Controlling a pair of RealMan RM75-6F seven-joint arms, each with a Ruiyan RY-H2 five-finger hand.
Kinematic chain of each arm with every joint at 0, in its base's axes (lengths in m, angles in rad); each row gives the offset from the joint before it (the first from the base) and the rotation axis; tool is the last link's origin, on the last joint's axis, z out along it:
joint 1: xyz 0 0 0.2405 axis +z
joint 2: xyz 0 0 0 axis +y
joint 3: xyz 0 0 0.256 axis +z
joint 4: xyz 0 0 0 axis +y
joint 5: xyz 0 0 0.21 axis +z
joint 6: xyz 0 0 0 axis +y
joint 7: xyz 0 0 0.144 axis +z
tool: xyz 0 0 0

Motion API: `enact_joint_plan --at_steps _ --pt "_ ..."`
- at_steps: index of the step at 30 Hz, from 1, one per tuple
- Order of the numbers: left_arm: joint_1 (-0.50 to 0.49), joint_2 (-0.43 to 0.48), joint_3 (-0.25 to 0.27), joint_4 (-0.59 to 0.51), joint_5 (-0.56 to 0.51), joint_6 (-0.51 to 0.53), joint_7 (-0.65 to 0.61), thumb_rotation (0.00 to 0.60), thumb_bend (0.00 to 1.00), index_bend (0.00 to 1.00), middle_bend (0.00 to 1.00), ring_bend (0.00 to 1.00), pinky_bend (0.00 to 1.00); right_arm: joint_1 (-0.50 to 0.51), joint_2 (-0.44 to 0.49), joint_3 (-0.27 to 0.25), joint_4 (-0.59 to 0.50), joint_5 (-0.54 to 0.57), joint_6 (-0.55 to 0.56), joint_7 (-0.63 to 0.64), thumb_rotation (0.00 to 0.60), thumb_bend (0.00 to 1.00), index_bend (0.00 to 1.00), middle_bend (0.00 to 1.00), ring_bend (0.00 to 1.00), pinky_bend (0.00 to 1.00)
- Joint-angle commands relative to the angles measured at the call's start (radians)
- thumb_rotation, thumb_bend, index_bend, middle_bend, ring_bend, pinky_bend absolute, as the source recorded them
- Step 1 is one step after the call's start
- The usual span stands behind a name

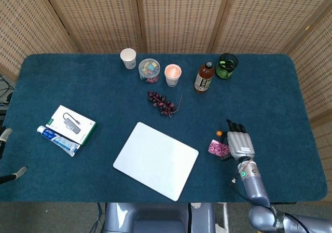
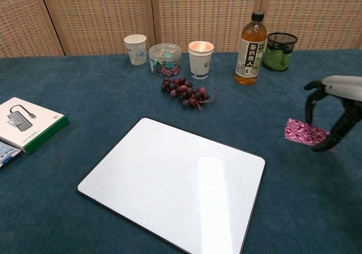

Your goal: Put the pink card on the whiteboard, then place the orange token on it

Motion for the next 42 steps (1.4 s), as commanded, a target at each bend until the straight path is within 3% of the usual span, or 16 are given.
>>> enact_joint_plan --at_steps 1,8,10,12,15,17,23,27,31,35,42 --pt "-0.005 0.003 -0.003 0.003 -0.01 -0.012 -0.009 0.6 0.0 0.0 0.0 0.0 0.0 0.121 -0.102 0.059 -0.013 0.122 0.047 -0.122 0.6 0.1 0.48 0.0 0.0 0.0" --pt "-0.019 0.008 -0.01 0.01 -0.033 -0.044 -0.023 0.6 0.0 0.0 0.0 0.0 0.0 0.255 -0.264 0.084 0.051 0.252 0.097 -0.234 0.6 0.1 0.48 0.0 0.0 0.0" --pt "-0.022 0.009 -0.011 0.012 -0.039 -0.052 -0.025 0.6 0.0 0.0 0.0 0.0 0.0 0.282 -0.305 0.083 0.079 0.272 0.108 -0.253 0.6 0.07 0.44 0.0 0.0 0.0" --pt "-0.024 0.01 -0.011 0.012 -0.042 -0.059 -0.027 0.6 0.0 0.0 0.0 0.0 0.0 0.299 -0.335 0.079 0.103 0.283 0.114 -0.265 0.6 0.01 0.28 0.0 0.0 0.0" --pt "-0.026 0.012 -0.011 0.013 -0.045 -0.064 -0.033 0.6 0.0 0.0 0.0 0.0 0.0 0.309 -0.367 0.065 0.138 0.259 0.134 -0.26 0.6 0.0 0.03 0.0 0.0 0.0" --pt "-0.027 0.013 -0.012 0.015 -0.046 -0.065 -0.035 0.6 0.0 0.0 0.0 0.0 0.0 0.305 -0.376 0.056 0.15 0.238 0.142 -0.243 0.6 0.0 0.0 0.0 0.0 0.0" --pt "-0.03 0.012 -0.009 0.014 -0.043 -0.07 -0.034 0.6 0.0 0.0 0.0 0.0 0.0 0.273 -0.319 0.043 0.126 0.188 0.133 -0.189 0.6 0.0 0.01 0.0 0.0 0.0" --pt "-0.028 0.014 -0.008 0.012 -0.04 -0.066 -0.039 0.6 0.0 0.0 0.0 0.0 0.0 0.243 -0.265 -0.009 0.164 0.086 0.141 -0.161 0.6 0.01 0.22 0.0 0.0 0.0" --pt "-0.027 0.012 -0.006 0.01 -0.036 -0.061 -0.033 0.6 0.0 0.0 0.0 0.0 0.0 0.196 -0.231 -0.033 0.235 0.028 0.111 -0.065 0.6 0.17 0.37 0.0 0.0 0.0" --pt "-0.03 0.008 -0.006 0.008 -0.037 -0.064 -0.019 0.6 0.0 0.0 0.0 0.0 0.0 0.157 -0.204 -0.061 0.321 -0.037 0.057 0.027 0.6 0.24 0.43 0.0 0.0 0.0" --pt "-0.036 0.003 -0.01 0.007 -0.05 -0.073 -0.003 0.6 0.0 0.0 0.0 0.0 0.0 0.123 -0.192 -0.087 0.409 -0.084 -0.002 0.096 0.6 0.25 0.43 0.0 0.0 0.0"
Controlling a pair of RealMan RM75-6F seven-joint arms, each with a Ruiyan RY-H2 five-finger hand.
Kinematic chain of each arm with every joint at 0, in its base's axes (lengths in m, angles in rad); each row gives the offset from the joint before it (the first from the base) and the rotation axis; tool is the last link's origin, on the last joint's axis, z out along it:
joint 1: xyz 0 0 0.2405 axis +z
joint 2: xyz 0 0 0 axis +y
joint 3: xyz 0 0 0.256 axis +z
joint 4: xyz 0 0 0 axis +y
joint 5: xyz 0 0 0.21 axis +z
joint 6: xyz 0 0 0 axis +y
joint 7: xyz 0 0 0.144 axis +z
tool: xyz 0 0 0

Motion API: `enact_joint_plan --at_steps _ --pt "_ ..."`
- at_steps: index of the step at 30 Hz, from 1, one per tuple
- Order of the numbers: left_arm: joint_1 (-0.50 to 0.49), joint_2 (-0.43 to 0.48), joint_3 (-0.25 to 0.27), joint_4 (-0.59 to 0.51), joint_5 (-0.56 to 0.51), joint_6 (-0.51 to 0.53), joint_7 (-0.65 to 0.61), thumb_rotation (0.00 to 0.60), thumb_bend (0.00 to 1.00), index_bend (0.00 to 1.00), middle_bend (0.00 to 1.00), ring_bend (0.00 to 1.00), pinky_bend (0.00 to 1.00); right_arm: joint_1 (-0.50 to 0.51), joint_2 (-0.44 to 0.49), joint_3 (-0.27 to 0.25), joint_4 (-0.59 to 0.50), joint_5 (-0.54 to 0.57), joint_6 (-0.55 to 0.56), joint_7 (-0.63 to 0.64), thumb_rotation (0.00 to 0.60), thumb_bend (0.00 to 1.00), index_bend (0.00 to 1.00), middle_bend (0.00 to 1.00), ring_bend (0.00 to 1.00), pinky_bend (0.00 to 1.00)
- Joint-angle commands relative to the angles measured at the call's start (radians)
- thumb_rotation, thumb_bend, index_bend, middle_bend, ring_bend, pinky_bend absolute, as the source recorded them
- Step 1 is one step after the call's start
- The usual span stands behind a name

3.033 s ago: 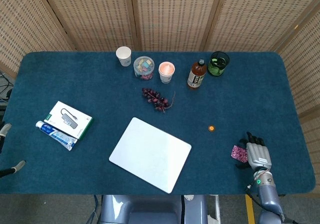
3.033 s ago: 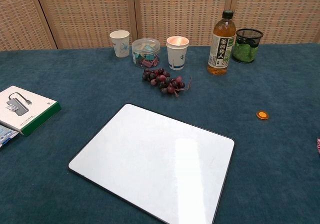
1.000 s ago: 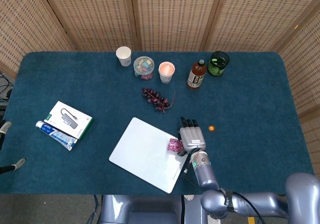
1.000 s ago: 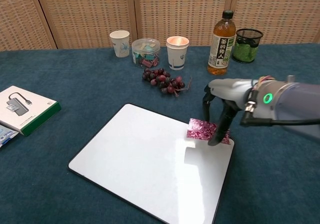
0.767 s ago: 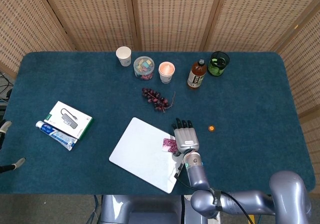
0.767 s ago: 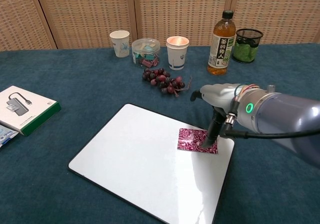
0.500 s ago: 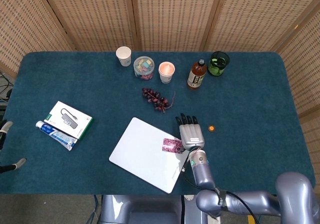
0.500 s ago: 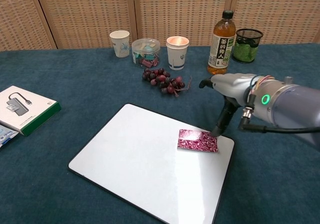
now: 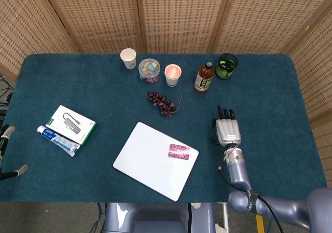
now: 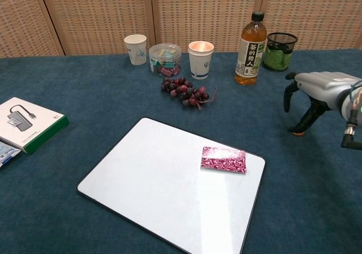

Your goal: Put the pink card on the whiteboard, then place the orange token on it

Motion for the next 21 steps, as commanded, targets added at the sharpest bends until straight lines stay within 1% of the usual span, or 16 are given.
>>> enact_joint_plan --at_steps 1,9,13,16,21 --pt "-0.002 -0.001 0.0 0.0 -0.002 -0.003 0.004 0.6 0.0 0.0 0.0 0.0 0.0 -0.016 0.005 -0.011 0.033 -0.012 -0.026 0.02 0.6 0.25 0.43 0.0 0.0 0.0" --pt "-0.004 -0.004 0.0 -0.002 -0.005 -0.004 0.011 0.6 0.0 0.0 0.0 0.0 0.0 -0.027 -0.005 -0.006 0.086 -0.007 -0.065 0.029 0.6 0.25 0.43 0.0 0.0 0.0" --pt "-0.004 -0.004 0.001 -0.004 -0.006 -0.004 0.015 0.6 0.0 0.0 0.0 0.0 0.0 -0.018 -0.026 0.009 0.131 0.014 -0.076 0.009 0.6 0.26 0.43 0.0 0.0 0.0" --pt "-0.003 -0.005 0.0 -0.004 -0.007 -0.002 0.017 0.6 0.0 0.0 0.0 0.0 0.0 -0.012 -0.035 0.028 0.147 0.05 -0.093 -0.002 0.6 0.26 0.43 0.0 0.0 0.0" --pt "-0.009 -0.007 -0.002 -0.002 -0.018 -0.015 0.022 0.6 0.0 0.0 0.0 0.0 0.0 -0.002 -0.049 0.043 0.169 0.086 -0.109 -0.026 0.6 0.26 0.43 0.0 0.0 0.0"
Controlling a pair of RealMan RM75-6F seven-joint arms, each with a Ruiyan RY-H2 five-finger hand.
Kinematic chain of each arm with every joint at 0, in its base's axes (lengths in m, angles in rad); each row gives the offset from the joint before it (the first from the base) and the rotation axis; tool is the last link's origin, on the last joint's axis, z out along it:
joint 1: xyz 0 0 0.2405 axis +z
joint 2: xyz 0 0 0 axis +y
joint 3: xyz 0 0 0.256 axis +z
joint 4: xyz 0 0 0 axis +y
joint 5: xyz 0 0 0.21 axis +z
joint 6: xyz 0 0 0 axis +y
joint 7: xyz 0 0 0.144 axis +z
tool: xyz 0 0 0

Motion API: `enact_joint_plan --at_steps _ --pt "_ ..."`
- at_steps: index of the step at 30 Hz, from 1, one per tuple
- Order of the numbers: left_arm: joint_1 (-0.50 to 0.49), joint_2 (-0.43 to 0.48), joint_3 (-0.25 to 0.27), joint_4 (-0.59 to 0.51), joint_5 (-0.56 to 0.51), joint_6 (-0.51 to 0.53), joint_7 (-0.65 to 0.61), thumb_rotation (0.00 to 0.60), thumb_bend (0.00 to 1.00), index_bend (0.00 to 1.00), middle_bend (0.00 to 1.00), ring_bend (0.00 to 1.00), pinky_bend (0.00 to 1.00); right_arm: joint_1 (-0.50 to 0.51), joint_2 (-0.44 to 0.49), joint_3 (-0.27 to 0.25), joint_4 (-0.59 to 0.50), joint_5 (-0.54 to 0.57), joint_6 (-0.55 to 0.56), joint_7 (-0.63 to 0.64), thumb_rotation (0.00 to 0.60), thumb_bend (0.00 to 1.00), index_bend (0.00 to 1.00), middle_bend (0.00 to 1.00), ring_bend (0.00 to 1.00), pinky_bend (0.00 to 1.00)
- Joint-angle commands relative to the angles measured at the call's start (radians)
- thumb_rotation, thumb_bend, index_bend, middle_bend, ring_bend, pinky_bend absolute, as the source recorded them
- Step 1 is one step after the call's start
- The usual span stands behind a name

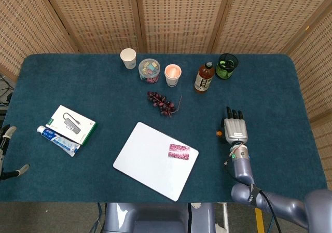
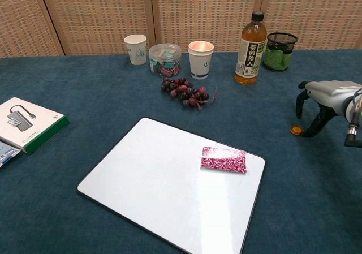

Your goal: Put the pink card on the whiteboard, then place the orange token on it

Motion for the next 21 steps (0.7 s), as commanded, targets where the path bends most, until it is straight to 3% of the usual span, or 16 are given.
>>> enact_joint_plan --at_steps 1,14,21 --pt "-0.003 -0.001 -0.001 0.001 -0.005 -0.006 0.003 0.6 0.0 0.0 0.0 0.0 0.0 0.005 -0.012 0.009 0.013 0.019 -0.01 -0.011 0.6 0.26 0.43 0.0 0.0 0.0" --pt "-0.011 -0.007 -0.005 0.001 -0.023 -0.019 0.019 0.6 0.0 0.0 0.0 0.0 0.0 0.017 -0.05 0.022 0.066 0.048 -0.039 -0.038 0.6 0.26 0.43 0.0 0.0 0.0" --pt "-0.013 -0.009 -0.005 0.0 -0.027 -0.021 0.026 0.6 0.0 0.0 0.0 0.0 0.0 0.019 -0.05 0.027 0.07 0.073 -0.049 -0.06 0.6 0.36 0.56 0.0 0.0 0.0"
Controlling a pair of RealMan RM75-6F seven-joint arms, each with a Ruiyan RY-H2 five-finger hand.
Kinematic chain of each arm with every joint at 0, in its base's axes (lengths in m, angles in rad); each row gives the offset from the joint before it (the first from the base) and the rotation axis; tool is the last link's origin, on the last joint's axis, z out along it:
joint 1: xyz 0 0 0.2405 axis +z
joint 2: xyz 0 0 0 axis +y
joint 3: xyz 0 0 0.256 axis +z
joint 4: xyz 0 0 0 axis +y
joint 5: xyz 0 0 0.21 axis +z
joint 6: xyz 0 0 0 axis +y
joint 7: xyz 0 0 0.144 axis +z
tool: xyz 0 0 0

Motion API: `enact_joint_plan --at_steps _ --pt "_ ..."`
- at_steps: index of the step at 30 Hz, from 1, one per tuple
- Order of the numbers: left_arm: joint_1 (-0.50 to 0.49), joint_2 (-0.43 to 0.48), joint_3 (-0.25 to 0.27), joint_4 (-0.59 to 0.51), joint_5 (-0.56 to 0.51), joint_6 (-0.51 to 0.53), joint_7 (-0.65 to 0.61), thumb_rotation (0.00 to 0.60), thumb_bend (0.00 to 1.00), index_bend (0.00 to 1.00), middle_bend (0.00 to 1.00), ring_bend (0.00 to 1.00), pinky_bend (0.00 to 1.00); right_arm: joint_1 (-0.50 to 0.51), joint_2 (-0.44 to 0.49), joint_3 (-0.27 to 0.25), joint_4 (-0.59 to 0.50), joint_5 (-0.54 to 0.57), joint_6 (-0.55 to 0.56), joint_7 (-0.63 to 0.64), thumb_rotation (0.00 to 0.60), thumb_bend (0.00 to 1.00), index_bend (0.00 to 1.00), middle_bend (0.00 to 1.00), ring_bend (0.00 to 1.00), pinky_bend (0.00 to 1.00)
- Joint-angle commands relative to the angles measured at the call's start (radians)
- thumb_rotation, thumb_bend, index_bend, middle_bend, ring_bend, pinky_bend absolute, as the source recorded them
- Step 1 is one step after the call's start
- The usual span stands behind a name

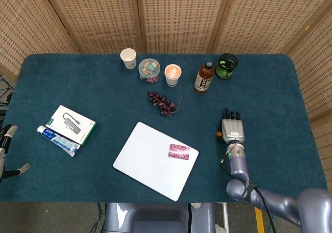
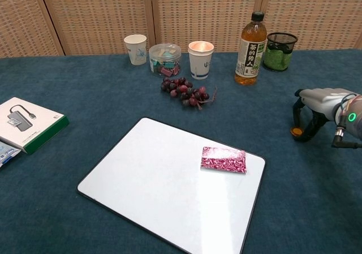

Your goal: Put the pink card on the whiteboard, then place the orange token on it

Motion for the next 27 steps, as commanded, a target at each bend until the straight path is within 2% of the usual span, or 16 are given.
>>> enact_joint_plan --at_steps 1,10,16,19,22,27 --pt "-0.001 -0.001 0.001 0.0 0.0 -0.001 0.002 0.6 0.0 0.0 0.0 0.0 0.0 0.0 0.002 0.003 -0.005 0.008 -0.002 -0.007 0.6 0.37 0.57 0.0 0.0 0.0" --pt "0.0 0.001 0.003 -0.003 0.004 0.002 0.0 0.6 0.0 0.0 0.0 0.0 0.0 -0.005 0.032 0.007 -0.069 0.001 0.019 -0.018 0.6 0.39 0.58 0.0 0.0 0.0" --pt "0.002 0.004 0.005 -0.005 0.012 0.007 -0.008 0.6 0.0 0.0 0.0 0.0 0.0 -0.006 0.089 0.056 -0.244 0.016 0.029 0.012 0.6 0.4 0.58 0.0 0.0 0.0" --pt "0.003 0.005 0.007 -0.007 0.017 0.01 -0.009 0.6 0.0 0.0 0.0 0.0 0.0 0.012 0.106 0.07 -0.345 0.029 0.055 -0.016 0.6 0.4 0.58 0.0 0.0 0.0" --pt "0.004 0.006 0.009 -0.006 0.022 0.011 -0.01 0.6 0.0 0.0 0.0 0.0 0.0 0.044 0.083 0.068 -0.412 0.049 0.098 -0.069 0.6 0.4 0.58 0.0 0.0 0.0" --pt "0.003 0.008 0.009 -0.002 0.02 0.008 -0.018 0.6 0.0 0.0 0.0 0.0 0.0 0.098 0.006 0.056 -0.434 0.058 0.154 -0.14 0.6 0.4 0.58 0.0 0.0 0.0"
